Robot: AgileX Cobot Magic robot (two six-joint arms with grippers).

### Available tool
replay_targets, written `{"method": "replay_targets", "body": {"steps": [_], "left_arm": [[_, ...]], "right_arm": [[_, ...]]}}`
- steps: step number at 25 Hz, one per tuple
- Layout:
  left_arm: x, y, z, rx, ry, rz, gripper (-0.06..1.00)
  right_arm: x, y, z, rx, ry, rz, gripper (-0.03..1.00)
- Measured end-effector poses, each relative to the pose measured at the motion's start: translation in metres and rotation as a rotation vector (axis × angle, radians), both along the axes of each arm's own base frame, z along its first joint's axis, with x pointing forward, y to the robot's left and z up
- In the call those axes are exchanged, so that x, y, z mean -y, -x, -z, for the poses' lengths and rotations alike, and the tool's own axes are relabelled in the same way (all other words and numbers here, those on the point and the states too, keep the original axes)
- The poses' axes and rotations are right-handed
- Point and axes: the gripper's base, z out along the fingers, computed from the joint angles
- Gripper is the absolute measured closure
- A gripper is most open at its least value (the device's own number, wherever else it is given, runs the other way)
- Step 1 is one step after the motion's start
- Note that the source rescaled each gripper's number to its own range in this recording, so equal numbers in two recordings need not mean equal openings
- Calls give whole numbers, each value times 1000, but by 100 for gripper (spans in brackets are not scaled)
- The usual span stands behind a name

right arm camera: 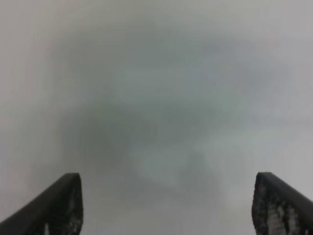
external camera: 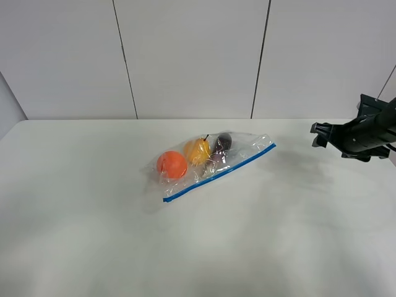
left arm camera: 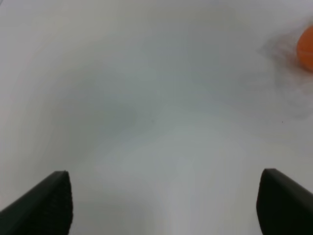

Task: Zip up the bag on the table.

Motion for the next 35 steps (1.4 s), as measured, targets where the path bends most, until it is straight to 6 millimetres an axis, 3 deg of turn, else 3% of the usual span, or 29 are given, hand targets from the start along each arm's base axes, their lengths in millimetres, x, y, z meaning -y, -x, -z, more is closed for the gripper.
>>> {"method": "replay_targets", "body": {"steps": [9, 14, 20, 29, 35], "left_arm": [[0, 0, 0, 0, 0, 0, -4], [0, 0, 0, 0, 0, 0, -4], [0, 0, 0, 0, 0, 0, -4], [0, 0, 0, 0, 0, 0, -4], [0, 0, 0, 0, 0, 0, -4]], "right_arm": [[-3, 9, -2, -86, 60, -137, 14], [5, 18, -49, 33, 158, -162, 14], [6, 44, -108, 142, 301, -242, 14], [-4, 103, -179, 248, 397, -262, 14], [-13, 148, -209, 282, 378, -237, 14]]}}
